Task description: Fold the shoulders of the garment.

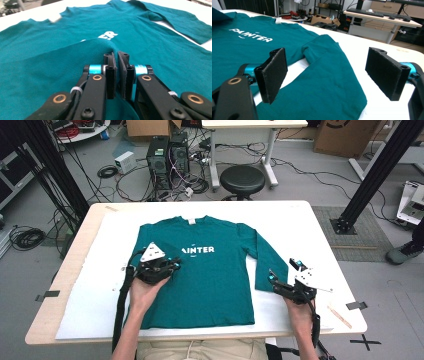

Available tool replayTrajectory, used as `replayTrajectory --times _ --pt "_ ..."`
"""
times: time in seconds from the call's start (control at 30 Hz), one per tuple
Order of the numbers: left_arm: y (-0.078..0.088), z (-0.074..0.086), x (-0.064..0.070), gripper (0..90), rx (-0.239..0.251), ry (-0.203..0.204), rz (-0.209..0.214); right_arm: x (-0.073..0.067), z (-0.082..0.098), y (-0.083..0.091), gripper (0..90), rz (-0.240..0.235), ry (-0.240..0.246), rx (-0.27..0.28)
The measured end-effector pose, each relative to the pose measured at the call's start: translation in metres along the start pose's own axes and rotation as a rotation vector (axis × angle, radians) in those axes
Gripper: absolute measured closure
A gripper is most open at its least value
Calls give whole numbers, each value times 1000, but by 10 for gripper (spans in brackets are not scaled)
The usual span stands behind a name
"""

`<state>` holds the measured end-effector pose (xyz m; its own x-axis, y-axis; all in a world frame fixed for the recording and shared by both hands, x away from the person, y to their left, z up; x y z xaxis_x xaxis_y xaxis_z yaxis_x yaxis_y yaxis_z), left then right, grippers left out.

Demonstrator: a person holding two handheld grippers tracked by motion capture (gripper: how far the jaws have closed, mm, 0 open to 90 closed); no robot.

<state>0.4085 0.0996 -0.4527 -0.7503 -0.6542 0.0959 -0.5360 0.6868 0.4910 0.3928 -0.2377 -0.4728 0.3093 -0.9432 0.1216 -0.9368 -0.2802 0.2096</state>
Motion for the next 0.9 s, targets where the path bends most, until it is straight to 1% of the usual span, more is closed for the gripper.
replayTrajectory --times 0.1,0.13,0.2,0.33,0.4,0.43,0.53,0.6,0.67,0.7,0.73,0.83,0.87,0.9 --pt "-14 -2 12 847 -18 -4 27 0 0 0 181 -1 5 6" --pt "-18 -3 16 847 -19 1 37 0 0 0 181 -1 7 5" --pt "-25 -4 24 847 -23 -10 51 0 -1 0 181 0 11 7" --pt "-38 -3 35 847 -50 -15 78 0 0 0 181 0 5 0" --pt "-45 -2 39 847 -59 -13 88 0 0 0 181 1 11 5" --pt "-48 -2 41 843 -61 -7 89 0 0 0 181 1 9 4" --pt "-58 -2 46 843 -65 7 111 0 0 0 181 2 10 4" --pt "-64 0 48 843 -86 8 112 0 0 0 181 0 10 3" --pt "-68 2 51 844 -98 2 113 0 0 0 181 1 10 4" --pt "-69 3 52 844 -107 -12 114 0 0 0 181 0 11 4" --pt "-69 4 54 844 -113 -12 114 0 0 0 181 0 10 4" --pt "-70 3 60 843 -107 -4 136 0 0 0 181 1 18 4" --pt "-70 3 63 843 -108 -1 151 0 0 0 181 0 18 2" --pt "-71 3 66 843 -114 -6 159 -1 0 0 181 -2 9 -2"
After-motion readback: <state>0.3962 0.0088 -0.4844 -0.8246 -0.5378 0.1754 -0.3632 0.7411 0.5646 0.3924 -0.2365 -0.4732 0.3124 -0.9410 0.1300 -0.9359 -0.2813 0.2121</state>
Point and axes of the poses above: each handheld gripper's, and its own axes: y roughly backward along the jaws, z roughly out of its underside, x roughly to its right, the point moved 10 cm from there along -y, roughly forward along the jaws, and after that the axes turned 7 degrees about z, right-handed, at the moved point
